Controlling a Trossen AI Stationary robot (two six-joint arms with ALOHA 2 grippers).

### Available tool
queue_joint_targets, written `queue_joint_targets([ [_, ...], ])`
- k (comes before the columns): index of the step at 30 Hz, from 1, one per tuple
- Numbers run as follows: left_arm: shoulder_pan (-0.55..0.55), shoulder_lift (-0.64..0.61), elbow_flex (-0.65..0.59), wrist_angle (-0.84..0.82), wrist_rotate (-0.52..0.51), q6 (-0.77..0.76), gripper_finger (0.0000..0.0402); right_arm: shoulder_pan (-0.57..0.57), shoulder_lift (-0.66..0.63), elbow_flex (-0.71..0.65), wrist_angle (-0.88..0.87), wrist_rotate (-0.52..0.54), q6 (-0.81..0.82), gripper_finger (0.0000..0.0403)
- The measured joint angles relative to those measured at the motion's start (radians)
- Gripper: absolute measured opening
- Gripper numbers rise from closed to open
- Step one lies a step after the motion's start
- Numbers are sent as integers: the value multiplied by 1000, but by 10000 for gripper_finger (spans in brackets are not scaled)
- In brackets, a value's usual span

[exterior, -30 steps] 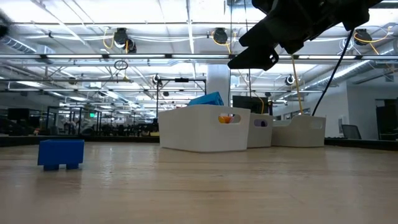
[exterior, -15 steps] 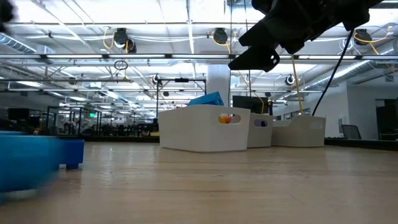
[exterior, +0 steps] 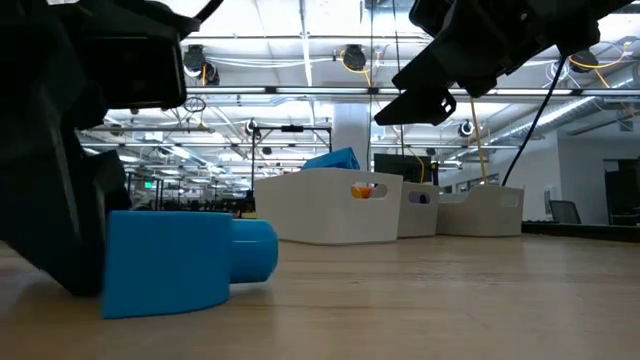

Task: Pick & Place Toys
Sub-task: Put the light blue game piece into the white bin

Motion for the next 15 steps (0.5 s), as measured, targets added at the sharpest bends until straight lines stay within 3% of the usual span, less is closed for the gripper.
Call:
queue_joint_targets([
  [4,23,-1,1,5,19,12,239,0,0,0,8,0,0,329],
  [8,48,-1,0,49,85,110,295,0,0,0,8,0,0,329],
  [12,81,-23,-2,57,253,149,324,0,0,0,8,0,0,329],
  [15,73,-77,-4,-18,232,142,327,0,0,0,11,0,0,329],
])
